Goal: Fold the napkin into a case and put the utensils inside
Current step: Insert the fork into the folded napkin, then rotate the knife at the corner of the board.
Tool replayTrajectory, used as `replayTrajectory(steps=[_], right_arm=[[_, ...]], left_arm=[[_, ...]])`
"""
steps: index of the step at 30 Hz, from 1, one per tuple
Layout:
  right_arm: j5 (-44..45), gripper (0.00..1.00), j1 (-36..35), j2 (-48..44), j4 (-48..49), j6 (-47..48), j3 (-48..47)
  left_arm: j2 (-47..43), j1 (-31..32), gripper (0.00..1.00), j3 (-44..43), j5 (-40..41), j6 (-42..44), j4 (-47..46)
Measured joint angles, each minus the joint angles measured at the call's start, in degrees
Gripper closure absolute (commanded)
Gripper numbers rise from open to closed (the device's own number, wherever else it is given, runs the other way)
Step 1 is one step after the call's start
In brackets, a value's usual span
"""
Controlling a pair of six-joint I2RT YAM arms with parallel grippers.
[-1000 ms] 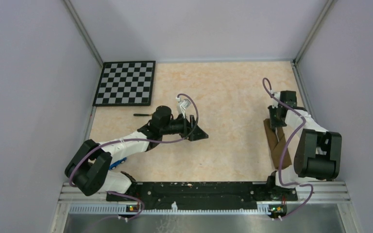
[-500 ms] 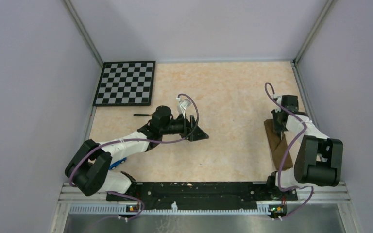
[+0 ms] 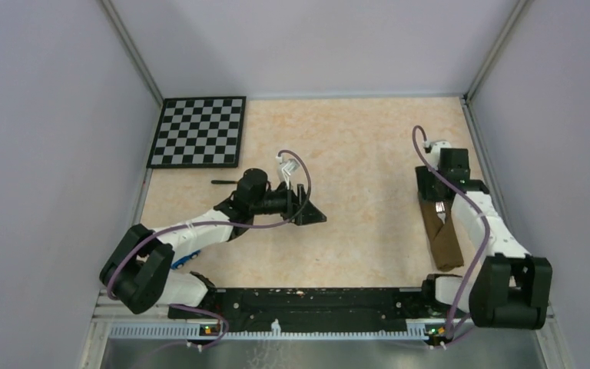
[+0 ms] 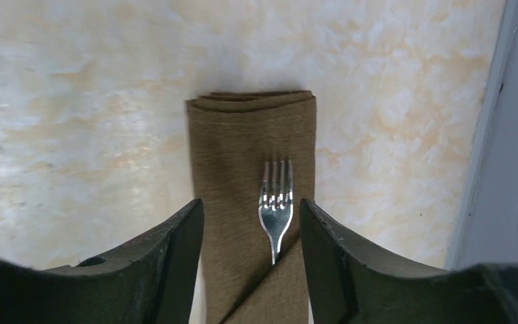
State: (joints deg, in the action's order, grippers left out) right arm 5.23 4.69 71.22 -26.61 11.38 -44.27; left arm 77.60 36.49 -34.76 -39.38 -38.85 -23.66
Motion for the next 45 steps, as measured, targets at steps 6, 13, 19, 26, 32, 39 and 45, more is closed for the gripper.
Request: replayTrajectory(steps=[6, 13, 19, 26, 32, 39, 45], right_arm=[[-2.7, 0.25, -13.0, -10.2, 0.9, -7.2, -1.7], [-9.0, 0.23, -20.2, -11.1, 2.3, -22.5, -2.2], [-14.9, 0.21, -22.1, -12.2, 3.1, -28.7, -2.3], [-23.5, 0.2, -22.3, -17.8, 2.9, -32.3, -2.2], [-33.8, 0.2, -22.4, -21.4, 3.2, -35.4, 3.4], [-36.5, 0.19, -22.5, -31.8, -0.4, -37.0, 6.8], [-36.4, 0.19, -22.5, -34.9, -2.7, -37.0, 6.8]], left_arm=[[-6.6, -1.1, 0.12, 0.3, 1.2, 2.5, 9.0], [-15.8, -5.7, 0.09, -0.4, 11.1, 9.2, 26.6], [-14.0, -10.1, 0.04, -9.0, 23.9, 17.7, 41.4], [1.5, -12.3, 0.04, -23.8, 38.3, 27.8, 50.3], [14.0, -16.4, 0.04, -30.2, 45.9, 35.7, 53.1], [25.9, -23.4, 0.05, -41.7, 38.2, 39.0, 54.0], [33.8, -28.7, 0.07, -49.1, 32.9, 38.8, 55.3]])
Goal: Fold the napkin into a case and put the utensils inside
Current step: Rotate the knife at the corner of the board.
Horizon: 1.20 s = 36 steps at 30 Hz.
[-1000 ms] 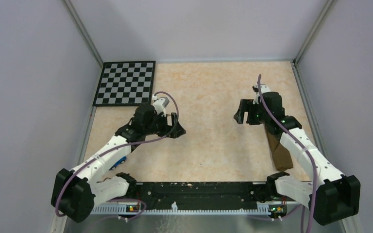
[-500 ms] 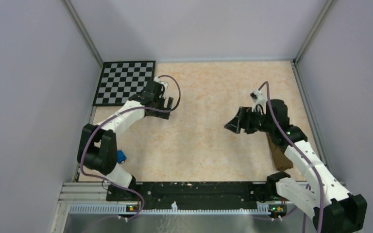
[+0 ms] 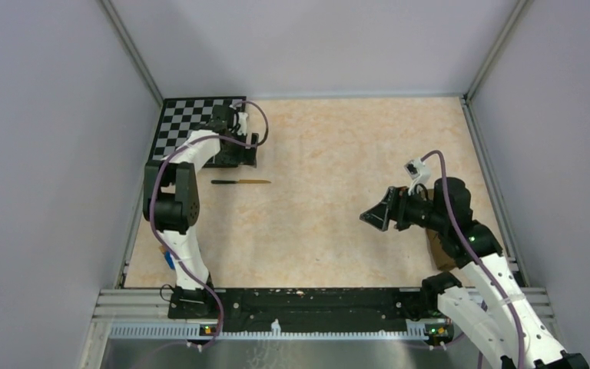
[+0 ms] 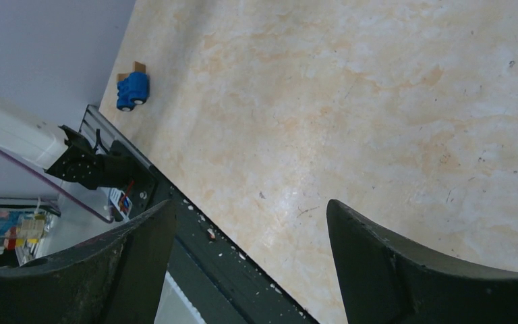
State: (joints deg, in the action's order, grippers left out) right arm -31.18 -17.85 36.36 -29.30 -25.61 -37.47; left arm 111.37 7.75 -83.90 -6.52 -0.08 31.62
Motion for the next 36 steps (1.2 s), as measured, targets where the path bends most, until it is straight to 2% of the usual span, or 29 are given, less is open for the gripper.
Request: replayTrajectory(steps=[7, 16, 22, 29, 36], right_arm=[[0.8, 0.18, 0.0, 0.1, -0.6, 0.0, 0.0], [1.4, 0.18, 0.0, 1.3, -0.6, -0.2, 0.0], [1.9, 0.18, 0.0, 2.1, 1.7, -1.6, 2.5], [-1.6, 0.18, 0.0, 11.8, 7.5, -4.2, 6.8], [0.5, 0.18, -3.7, 23.1, 11.1, -5.6, 7.2]], left_arm=[[0.8, -1.0, 0.06, 0.5, -3.4, -1.0, 1.9], [0.8, -1.7, 0.07, 4.8, -3.0, -2.3, 1.4], [-0.3, -2.0, 0.09, 6.7, -2.0, -7.0, -0.5], [-11.9, -2.1, 0.09, 21.8, -4.3, -13.5, -3.4], [-21.0, -1.7, 0.09, 33.1, -12.9, -20.7, -5.6]])
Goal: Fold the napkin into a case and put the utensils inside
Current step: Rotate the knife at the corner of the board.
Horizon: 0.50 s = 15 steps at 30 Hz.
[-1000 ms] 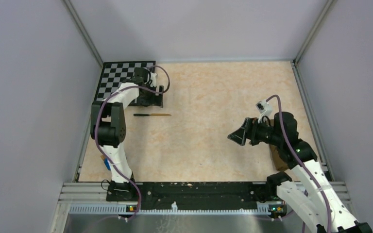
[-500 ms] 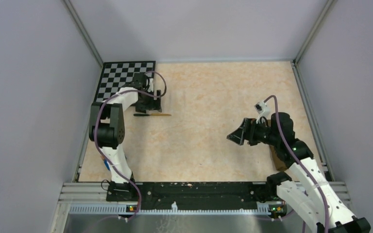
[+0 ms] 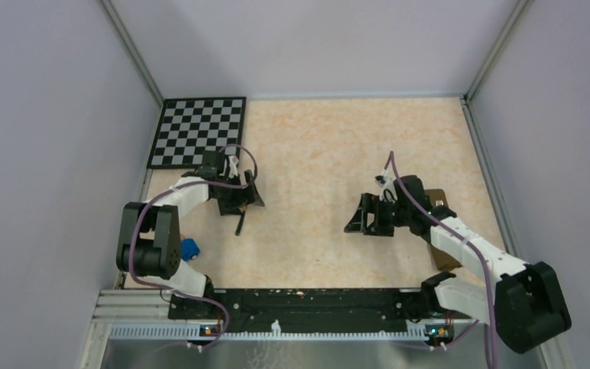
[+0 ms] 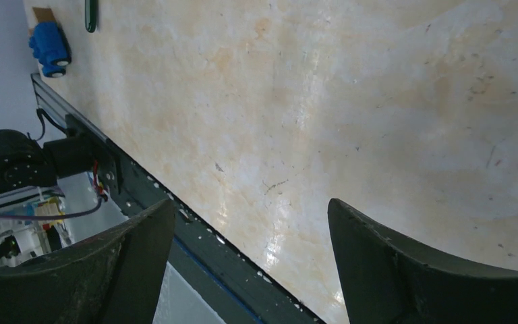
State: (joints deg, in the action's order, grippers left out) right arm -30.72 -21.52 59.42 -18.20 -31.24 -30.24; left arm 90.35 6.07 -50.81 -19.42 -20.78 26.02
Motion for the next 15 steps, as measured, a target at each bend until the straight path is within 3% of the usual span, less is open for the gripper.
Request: replayTrajectory(steps=[8, 15], right_arm=[[2.5, 0.17, -7.3, 14.5, 3.6, -3.5, -4.8], [7.3, 0.25, -15.1, 32.5, 2.1, -0.1, -23.6]], left_arm=[[-7.8, 4.2, 0.07, 10.8, -9.6, -7.2, -6.7], [-16.8, 3.5, 0.08, 9.7, -3.1, -6.3, -1.4]])
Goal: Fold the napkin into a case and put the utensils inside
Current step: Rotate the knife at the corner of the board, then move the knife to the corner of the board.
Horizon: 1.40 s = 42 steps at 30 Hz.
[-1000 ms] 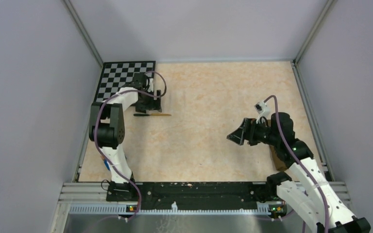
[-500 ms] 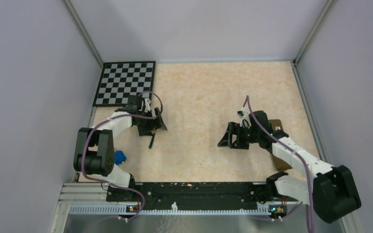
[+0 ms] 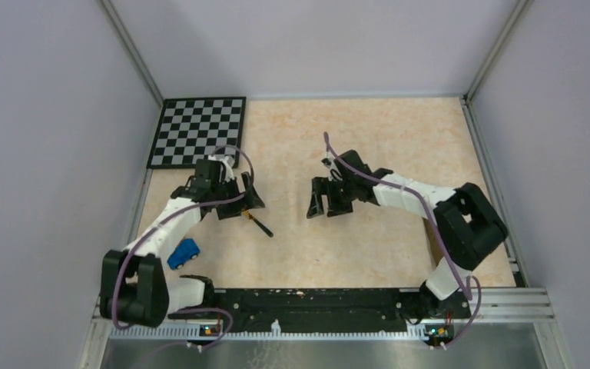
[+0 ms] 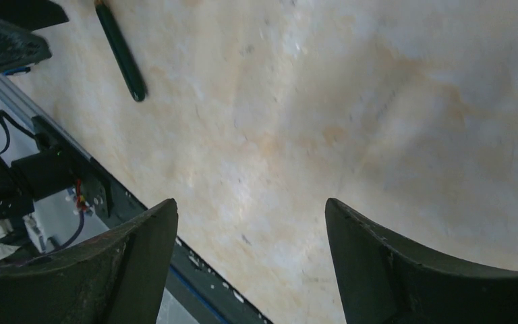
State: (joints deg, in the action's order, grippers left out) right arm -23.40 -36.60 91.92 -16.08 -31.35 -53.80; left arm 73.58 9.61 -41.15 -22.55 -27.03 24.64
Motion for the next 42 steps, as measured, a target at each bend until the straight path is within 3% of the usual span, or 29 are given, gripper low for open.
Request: replayTrajectory(steps=[4, 8, 12, 21, 24, 26, 28, 36, 38, 42], right_arm=[[4.3, 0.28, -4.7, 9.5, -2.8, 3.5, -11.6], [7.7, 0.28, -10.1, 19.4, -5.1, 6.6, -22.6], [10.1, 0.29, -15.2, 26.6, -8.3, 8.8, -31.6], [20.4, 0.5, -23.1, 38.8, -18.6, 11.5, -52.0], [25.8, 0.72, -24.8, 39.8, -21.0, 12.3, -53.8], [28.8, 0.86, -25.7, 39.9, -22.2, 12.7, -53.6], [31.2, 0.91, -26.1, 38.5, -20.7, 13.1, -50.9], [32.3, 0.92, -25.4, 17.5, -15.3, 12.7, -19.1], [32.0, 0.85, -25.1, 12.5, -16.6, 12.5, -12.8], [30.7, 0.6, -24.9, 6.2, -19.7, 11.8, -5.4]], left_arm=[[-11.7, -0.4, 0.07, -3.8, 10.0, 0.9, 3.8], [-30.7, -0.5, 0.05, -4.7, 20.7, 3.1, 2.1], [-44.1, -0.6, 0.04, -5.1, 26.7, 5.4, -0.3], [-46.9, -0.5, 0.04, -8.4, 30.7, 7.5, 1.5], [-47.3, -0.4, 0.04, -8.6, 31.6, 7.5, 2.7], [-47.6, -0.1, 0.04, -8.8, 32.5, 7.5, 3.4], [-47.7, 0.0, 0.05, -9.0, 32.9, 7.5, 3.5], [-47.7, 0.5, 0.04, -9.0, 33.7, 7.9, 2.7], [-47.7, 0.7, 0.04, -9.0, 33.9, 8.1, 2.4], [-47.5, 1.0, 0.05, -9.0, 33.9, 8.7, 2.2]])
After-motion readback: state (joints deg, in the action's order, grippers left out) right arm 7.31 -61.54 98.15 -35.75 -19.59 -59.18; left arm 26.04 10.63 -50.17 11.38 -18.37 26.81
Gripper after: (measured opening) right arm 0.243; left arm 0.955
